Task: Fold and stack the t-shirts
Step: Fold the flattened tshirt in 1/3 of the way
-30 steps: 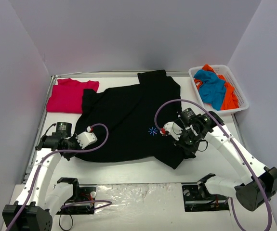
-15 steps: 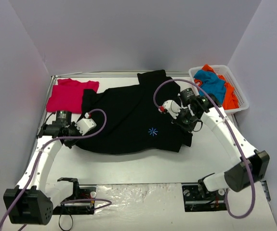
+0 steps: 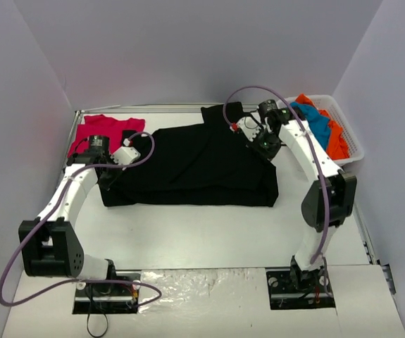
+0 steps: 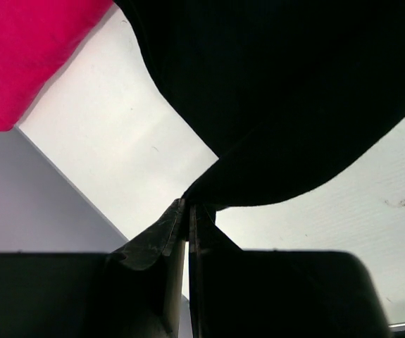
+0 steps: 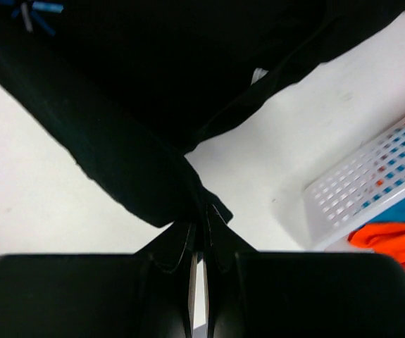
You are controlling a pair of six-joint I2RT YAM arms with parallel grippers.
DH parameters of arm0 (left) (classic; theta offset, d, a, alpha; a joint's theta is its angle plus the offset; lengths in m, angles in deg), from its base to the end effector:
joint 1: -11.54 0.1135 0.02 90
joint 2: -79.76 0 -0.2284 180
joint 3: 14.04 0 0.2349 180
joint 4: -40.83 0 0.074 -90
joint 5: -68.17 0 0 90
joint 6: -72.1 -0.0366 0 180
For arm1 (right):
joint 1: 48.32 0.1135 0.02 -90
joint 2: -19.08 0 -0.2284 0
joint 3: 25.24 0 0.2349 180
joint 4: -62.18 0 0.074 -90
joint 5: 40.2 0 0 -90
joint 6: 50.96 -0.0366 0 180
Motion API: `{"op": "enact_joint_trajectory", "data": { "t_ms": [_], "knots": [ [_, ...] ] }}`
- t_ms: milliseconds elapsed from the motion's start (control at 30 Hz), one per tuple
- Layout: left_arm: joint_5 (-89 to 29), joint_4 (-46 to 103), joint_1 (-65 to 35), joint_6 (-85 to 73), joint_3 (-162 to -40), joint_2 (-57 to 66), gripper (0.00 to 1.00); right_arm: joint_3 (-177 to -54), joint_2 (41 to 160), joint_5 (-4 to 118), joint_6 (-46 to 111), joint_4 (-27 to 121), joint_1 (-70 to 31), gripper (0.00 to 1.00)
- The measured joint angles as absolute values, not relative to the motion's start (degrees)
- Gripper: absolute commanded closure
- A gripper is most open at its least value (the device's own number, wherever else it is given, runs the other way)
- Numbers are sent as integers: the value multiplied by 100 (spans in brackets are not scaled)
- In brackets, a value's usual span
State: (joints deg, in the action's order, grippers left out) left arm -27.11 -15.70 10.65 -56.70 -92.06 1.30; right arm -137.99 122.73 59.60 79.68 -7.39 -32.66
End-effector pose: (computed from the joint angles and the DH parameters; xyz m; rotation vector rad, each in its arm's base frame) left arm 0.2693 -0.0076 0.2429 0.9034 2.4000 0.1351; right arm 0.3450 0.1032 0.2768 -1.2794 2.2665 0.0695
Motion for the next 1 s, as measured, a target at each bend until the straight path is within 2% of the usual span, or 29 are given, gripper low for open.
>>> {"op": "enact_joint_trajectory", "data": {
  "t_ms": [333,400,467,533,633,767,867,1000],
  "knots": [
    [-2600,-1386,1065,-5694,-9560,-672,97,-15611,14120,5960,7983,-647,-3292,100],
    [-2543,-1308,1065,-5696,-9628,-818,91,-15880,14448,5939,7981,-642,-3292,100],
    [-2493,-1255,1065,-5710,-9722,-991,85,-16085,14732,5906,7966,-627,-3292,80],
    [-2458,-1227,1065,-5729,-9853,-1183,72,-16212,14979,5845,7926,-610,-3292,50],
    [-2423,-1124,1065,-5690,-10000,-1419,63,-16280,15235,5722,7924,-544,-3305,33],
    [-2353,-984,1065,-5627,-10041,-1537,58,-16280,15371,5558,7793,-437,-3351,25],
    [-2265,-971,1065,-5583,-10041,-1537,57,-16088,15263,5508,7695,-232,-3408,22],
    [-2219,-936,1065,-5583,-9888,-1308,57,-15237,14682,5517,7579,-48,-3451,21]
  ]
}}
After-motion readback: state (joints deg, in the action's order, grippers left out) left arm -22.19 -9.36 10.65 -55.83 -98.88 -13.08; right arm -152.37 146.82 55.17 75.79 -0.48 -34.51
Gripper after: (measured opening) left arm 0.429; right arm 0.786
